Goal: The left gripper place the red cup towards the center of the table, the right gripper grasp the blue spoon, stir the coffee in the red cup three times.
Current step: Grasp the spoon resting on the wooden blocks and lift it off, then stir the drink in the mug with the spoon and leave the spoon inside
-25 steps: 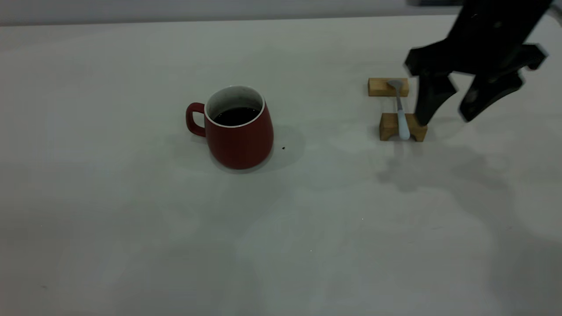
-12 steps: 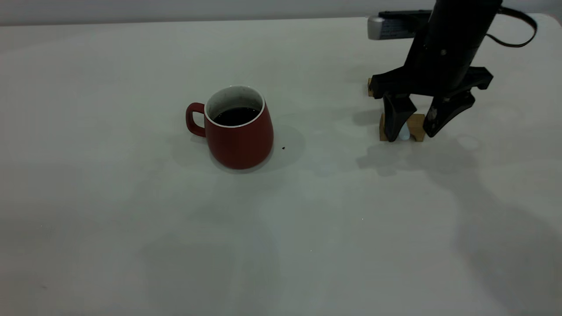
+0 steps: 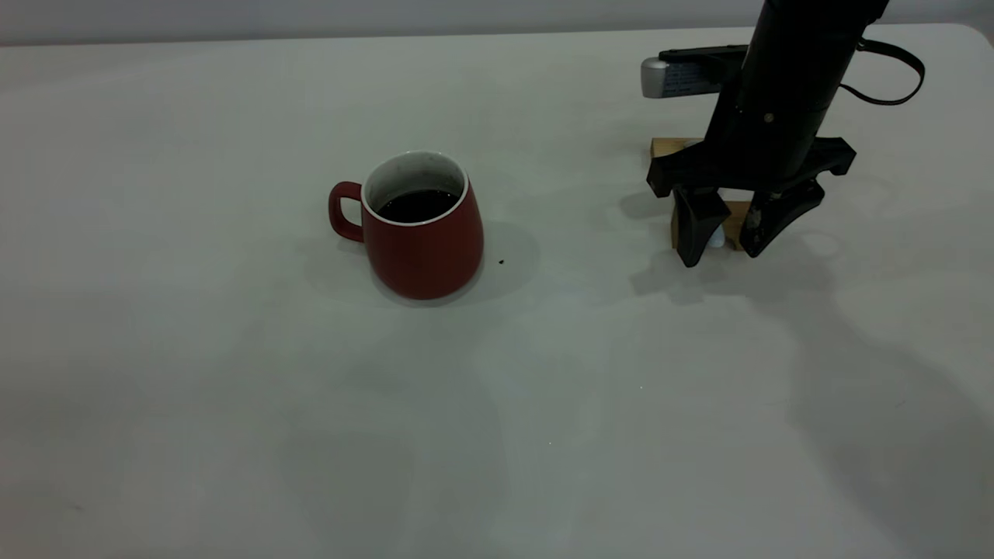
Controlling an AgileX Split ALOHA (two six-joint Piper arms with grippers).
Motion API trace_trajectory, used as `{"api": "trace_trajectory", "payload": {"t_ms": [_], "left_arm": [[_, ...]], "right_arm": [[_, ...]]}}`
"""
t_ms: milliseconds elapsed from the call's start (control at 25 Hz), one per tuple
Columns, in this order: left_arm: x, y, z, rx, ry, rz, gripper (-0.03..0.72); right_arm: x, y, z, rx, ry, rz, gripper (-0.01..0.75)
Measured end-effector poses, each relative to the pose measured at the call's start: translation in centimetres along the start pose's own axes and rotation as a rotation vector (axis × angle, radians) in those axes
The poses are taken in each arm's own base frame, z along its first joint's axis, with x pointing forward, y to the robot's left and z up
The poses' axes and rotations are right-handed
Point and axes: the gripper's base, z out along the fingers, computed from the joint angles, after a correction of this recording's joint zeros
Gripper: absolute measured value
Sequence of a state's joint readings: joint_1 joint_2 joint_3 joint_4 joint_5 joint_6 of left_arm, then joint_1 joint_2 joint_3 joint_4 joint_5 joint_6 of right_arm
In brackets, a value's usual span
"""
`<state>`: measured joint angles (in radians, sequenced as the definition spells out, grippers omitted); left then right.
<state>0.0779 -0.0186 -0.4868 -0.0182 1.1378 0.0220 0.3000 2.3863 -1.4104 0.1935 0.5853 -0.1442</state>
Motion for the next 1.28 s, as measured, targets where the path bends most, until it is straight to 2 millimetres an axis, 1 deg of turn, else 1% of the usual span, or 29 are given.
{"api": "trace_trajectory", "payload": {"t_ms": [120,280,400,600,680,760,840,920,1000,1040,1120,1160,1280], "left_arm": [[0.0,0.0,0.0,0.0,0.0,0.0,0.56],[0.0,0.0,0.0,0.0,0.0,0.0,0.56],[0.0,0.0,0.0,0.0,0.0,0.0,0.56],[0.0,0.0,0.0,0.0,0.0,0.0,0.56],[0.0,0.0,0.0,0.0,0.0,0.0,0.56],[0.0,0.0,0.0,0.0,0.0,0.0,0.56],[0.0,0.0,0.0,0.0,0.0,0.0,0.56],[0.0,0.0,0.0,0.0,0.0,0.0,0.56],[0.0,0.0,0.0,0.0,0.0,0.0,0.56],[0.0,0.0,0.0,0.0,0.0,0.0,0.56],[0.0,0.0,0.0,0.0,0.0,0.0,0.56],[0.0,0.0,0.0,0.0,0.0,0.0,0.56],[0.0,0.0,0.0,0.0,0.0,0.0,0.56]], "right_arm": [[-0.1,-0.2,0.1,0.017,-0.01,-0.021,0.519],[-0.1,-0.2,0.1,0.022,-0.017,-0.027,0.431],[-0.2,-0.2,0.1,0.024,-0.019,-0.03,0.348],[-0.2,-0.3,0.1,0.034,-0.02,-0.044,0.168],[-0.4,-0.3,0.0,0.036,-0.025,-0.048,0.151],[-0.9,-0.3,-0.8,0.04,-0.035,-0.06,0.151],[-1.6,0.0,-2.7,0.039,-0.06,-0.067,0.151],[-2.6,0.5,-5.5,0.022,-0.101,-0.058,0.151],[-3.1,1.3,-8.2,-0.034,-0.117,-0.016,0.151],[-3.4,1.9,-10.0,-0.083,-0.134,0.018,0.151],[-3.1,3.2,-12.3,-0.204,-0.106,0.106,0.151],[-3.0,4.1,-13.3,-0.294,-0.085,0.182,0.151],[-2.7,6.4,-14.9,-0.539,0.007,0.374,0.151]]}}
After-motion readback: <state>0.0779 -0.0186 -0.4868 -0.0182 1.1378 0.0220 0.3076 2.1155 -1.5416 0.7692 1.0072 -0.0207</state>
